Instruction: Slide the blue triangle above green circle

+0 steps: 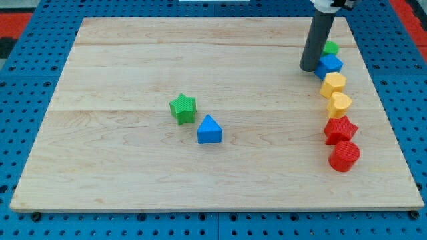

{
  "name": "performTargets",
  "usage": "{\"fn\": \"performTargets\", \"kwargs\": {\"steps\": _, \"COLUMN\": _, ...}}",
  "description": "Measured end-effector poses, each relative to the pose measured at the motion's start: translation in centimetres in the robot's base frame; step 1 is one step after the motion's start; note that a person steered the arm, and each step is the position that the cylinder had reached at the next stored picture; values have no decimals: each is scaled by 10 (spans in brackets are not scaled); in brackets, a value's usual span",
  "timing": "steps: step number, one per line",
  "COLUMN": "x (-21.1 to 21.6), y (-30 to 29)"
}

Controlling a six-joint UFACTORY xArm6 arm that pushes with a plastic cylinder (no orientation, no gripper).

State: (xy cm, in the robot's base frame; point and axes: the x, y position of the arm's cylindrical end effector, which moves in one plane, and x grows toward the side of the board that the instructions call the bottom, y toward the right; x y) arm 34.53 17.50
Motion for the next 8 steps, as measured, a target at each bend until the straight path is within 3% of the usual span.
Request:
{"fn": "performTargets", "kwargs": {"steps": 1, "x": 0, "y": 1}}
{"fn": "performTargets", "kwargs": {"steps": 3, "x": 3, "y": -52}}
{"fn": "performTargets", "kwargs": {"steps": 4, "x": 36, "y": -55}}
{"fn": "performTargets", "kwargs": {"steps": 6, "x": 155, "y": -50}}
{"fn": "performTargets", "kwargs": {"steps": 8, "x": 203, "y": -124}}
